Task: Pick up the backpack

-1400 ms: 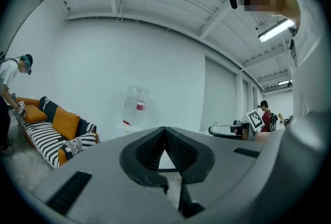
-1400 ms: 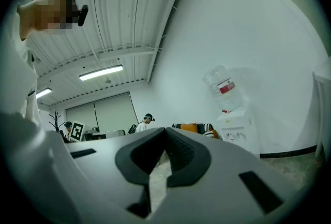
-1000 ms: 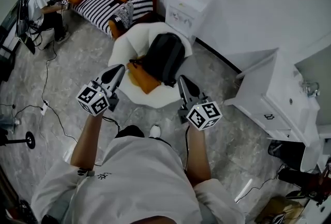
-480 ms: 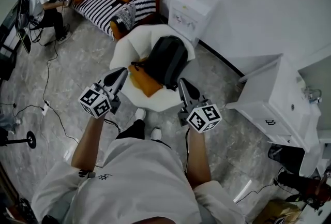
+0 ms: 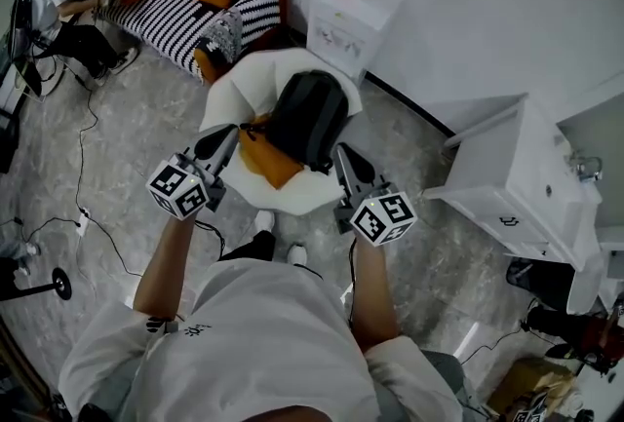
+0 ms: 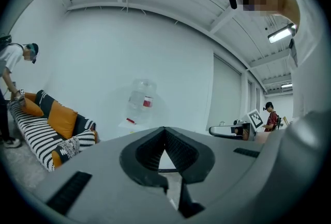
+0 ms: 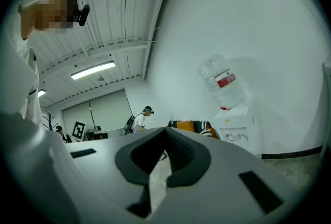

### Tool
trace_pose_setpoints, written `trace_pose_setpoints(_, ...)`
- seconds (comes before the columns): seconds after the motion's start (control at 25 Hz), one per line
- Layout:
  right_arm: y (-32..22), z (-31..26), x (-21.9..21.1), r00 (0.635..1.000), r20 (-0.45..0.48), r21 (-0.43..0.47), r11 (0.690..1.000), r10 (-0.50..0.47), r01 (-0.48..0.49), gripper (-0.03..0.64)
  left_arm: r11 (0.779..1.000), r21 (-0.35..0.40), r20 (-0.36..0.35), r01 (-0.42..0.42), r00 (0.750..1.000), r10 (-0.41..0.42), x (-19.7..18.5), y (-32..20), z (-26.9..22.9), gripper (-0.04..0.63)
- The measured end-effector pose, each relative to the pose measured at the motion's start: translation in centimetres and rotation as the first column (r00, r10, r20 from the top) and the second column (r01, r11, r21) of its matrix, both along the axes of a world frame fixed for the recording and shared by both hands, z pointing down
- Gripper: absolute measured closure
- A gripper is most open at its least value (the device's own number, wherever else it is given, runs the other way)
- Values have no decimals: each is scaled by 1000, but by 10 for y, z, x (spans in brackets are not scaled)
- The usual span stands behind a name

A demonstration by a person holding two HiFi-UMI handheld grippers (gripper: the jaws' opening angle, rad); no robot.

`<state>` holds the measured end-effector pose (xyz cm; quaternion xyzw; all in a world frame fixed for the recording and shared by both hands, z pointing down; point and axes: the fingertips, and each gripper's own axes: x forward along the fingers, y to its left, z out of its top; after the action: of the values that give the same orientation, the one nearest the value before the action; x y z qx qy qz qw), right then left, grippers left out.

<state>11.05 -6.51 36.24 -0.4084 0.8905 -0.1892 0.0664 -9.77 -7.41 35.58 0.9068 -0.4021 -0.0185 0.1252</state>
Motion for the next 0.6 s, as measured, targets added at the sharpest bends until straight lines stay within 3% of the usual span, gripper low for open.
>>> trace_pose_setpoints(0.6,-67,8,-44,997,-17,-32,997,69,-70,611,993,-26,-18,-116,993,115,-25,-81,21,594)
